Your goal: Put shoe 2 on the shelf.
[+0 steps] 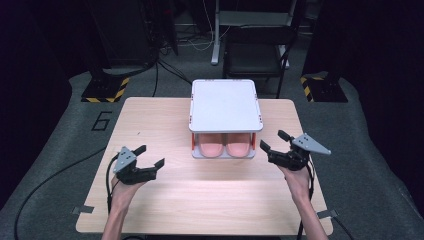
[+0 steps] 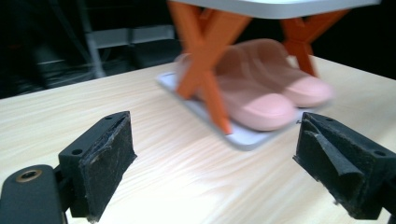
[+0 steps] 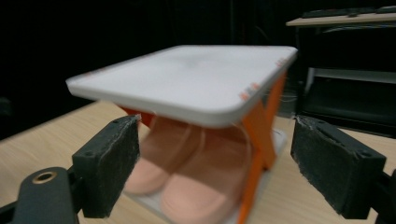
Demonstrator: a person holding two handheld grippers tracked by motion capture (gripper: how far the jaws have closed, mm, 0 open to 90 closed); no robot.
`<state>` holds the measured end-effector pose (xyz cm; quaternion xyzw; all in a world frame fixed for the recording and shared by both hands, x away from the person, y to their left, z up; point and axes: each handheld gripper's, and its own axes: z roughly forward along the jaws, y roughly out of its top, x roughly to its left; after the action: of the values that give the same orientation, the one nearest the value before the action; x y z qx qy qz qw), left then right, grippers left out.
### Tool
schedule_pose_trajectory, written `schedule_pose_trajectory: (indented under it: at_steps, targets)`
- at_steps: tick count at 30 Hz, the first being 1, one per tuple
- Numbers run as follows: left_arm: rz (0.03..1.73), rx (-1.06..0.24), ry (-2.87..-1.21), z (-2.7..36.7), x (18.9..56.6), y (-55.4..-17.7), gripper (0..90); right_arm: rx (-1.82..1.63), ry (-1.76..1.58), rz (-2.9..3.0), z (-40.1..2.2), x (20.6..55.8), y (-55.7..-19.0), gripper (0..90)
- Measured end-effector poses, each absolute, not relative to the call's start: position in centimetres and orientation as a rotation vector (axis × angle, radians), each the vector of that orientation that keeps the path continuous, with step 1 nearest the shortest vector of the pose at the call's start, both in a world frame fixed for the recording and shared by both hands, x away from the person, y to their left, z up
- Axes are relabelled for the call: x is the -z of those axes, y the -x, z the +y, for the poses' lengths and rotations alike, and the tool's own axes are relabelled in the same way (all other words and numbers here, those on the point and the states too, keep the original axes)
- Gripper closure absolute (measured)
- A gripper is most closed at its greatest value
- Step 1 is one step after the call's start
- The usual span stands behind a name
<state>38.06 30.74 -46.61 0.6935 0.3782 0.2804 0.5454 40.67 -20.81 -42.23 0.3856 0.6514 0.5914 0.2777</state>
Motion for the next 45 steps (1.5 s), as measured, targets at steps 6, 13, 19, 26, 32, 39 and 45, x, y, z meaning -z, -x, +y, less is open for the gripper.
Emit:
schedule_pose_trajectory:
  at_steps: [6,13,19,26,32,39,45]
  targets:
    - [0.988,-0.691,-1.549,34.0,47.4,-37.5,11.1,-1.489,-1.081,1.727,-22.5,45.7,-38.1,15.2]
    - [1.047,-0.69,-1.454,36.1,48.0,-37.0,12.8,-1.471,-1.113,1.615,-24.2,47.6,-36.5,15.8]
    - [1.059,-0.713,-1.45,36.2,48.2,-36.8,14.7,-1.443,-1.139,1.638,-24.4,48.9,-36.2,15.7]
    - [1.064,-0.715,-1.511,35.5,48.7,-37.0,15.1,-1.432,-1.136,1.656,-24.4,49.4,-36.2,15.7]
    - [1.061,-0.711,-1.541,35.1,49.0,-37.3,15.2,-1.406,-1.13,1.682,-24.2,49.6,-36.3,15.6]
    - [1.094,-0.703,-1.54,35.3,49.3,-37.2,15.5,-1.393,-1.138,1.695,-24.2,49.9,-36.3,15.7]
    - [1.095,-0.703,-1.535,35.3,49.3,-37.3,15.5,-1.393,-1.133,1.7,-24.2,49.9,-36.3,15.8]
